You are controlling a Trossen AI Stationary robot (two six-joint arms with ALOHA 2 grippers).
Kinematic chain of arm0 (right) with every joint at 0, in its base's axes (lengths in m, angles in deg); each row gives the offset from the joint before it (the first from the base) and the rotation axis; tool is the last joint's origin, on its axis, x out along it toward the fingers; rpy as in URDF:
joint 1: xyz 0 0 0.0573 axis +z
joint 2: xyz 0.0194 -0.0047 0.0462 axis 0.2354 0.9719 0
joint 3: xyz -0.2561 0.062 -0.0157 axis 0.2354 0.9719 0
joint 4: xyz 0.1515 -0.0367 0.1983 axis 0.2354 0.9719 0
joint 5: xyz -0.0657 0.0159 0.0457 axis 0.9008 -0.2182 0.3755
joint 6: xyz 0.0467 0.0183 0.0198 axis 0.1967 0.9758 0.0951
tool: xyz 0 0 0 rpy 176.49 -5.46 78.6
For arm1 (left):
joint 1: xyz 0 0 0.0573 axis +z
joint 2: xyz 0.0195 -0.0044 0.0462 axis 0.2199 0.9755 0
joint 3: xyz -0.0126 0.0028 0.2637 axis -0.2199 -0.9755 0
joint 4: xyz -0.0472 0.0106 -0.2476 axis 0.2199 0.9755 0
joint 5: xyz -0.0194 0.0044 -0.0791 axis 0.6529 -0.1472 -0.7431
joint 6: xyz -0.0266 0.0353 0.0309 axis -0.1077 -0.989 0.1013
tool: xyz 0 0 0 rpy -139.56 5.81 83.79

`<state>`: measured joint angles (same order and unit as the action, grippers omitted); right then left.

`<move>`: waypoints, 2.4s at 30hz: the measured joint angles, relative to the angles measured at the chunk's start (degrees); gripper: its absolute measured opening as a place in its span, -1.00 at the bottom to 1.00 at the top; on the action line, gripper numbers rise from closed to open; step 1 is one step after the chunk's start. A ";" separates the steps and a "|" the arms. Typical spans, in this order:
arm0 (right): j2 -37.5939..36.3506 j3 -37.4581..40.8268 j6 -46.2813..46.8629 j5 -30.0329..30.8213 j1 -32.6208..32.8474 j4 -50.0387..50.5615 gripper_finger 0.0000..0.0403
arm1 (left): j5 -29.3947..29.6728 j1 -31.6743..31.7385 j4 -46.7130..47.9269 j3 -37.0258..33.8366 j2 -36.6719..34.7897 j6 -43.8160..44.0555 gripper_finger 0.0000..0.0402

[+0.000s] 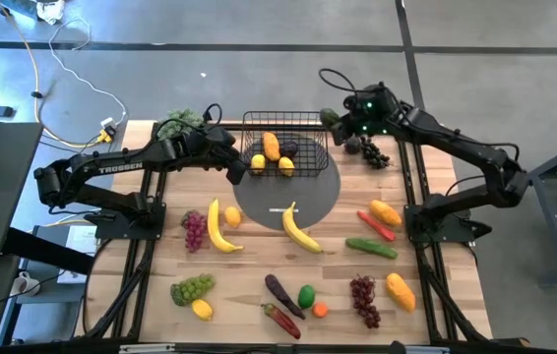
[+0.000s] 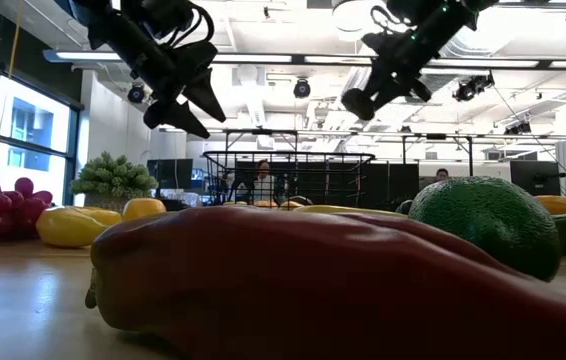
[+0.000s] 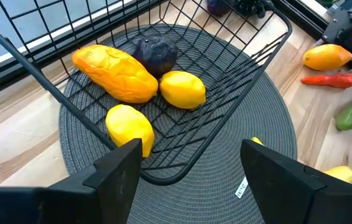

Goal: Build produce basket
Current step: Put the green lime into the black wire basket, then put the yellow lemon into the black wire basket

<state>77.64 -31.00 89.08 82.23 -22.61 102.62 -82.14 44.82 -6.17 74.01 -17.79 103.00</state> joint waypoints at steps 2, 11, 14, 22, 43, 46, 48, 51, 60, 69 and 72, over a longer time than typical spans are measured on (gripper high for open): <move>0.00 0.83 0.11 0.13 1.65 -1.18 -0.40 | -0.02 0.00 -0.02 0.00 0.00 0.00 0.30; 0.02 5.00 -1.28 1.45 7.05 -7.03 -0.40 | -0.02 0.00 -0.02 0.00 0.00 0.02 0.30; 0.20 7.02 -0.80 1.45 8.22 -9.43 -0.40 | -0.01 0.00 -0.04 0.00 0.00 0.04 0.30; 5.34 8.40 -0.02 1.43 10.29 -11.39 -0.40 | 0.00 0.00 -0.07 0.00 0.02 0.08 0.30; 12.41 8.40 0.31 1.67 10.25 -13.07 -0.21 | -0.02 0.00 -0.04 0.00 0.02 0.04 0.30; 12.41 8.40 1.52 1.69 10.25 -13.07 -0.12 | -0.40 0.00 -0.04 0.00 0.02 0.15 0.30; 12.41 8.41 1.74 1.69 10.25 -13.07 -0.06 | -0.50 -0.02 0.00 0.00 0.02 0.24 0.30; 12.41 8.41 1.74 1.69 10.25 -13.07 0.00 | -0.50 0.00 0.56 0.00 0.02 2.22 0.30; 12.41 8.40 1.70 1.71 10.25 -13.07 0.05 | -0.49 -0.01 6.21 0.00 0.02 6.76 0.34; 12.41 8.40 1.74 1.69 10.25 -13.07 0.06 | -5.10 -0.93 9.40 0.00 0.02 21.75 0.39; 12.41 8.40 1.74 1.69 10.25 -13.07 0.06 | -4.79 -2.53 9.36 0.00 0.02 24.00 0.38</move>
<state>90.06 -22.60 90.81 83.93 -12.36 89.55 -86.93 42.30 3.19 74.01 -17.77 127.01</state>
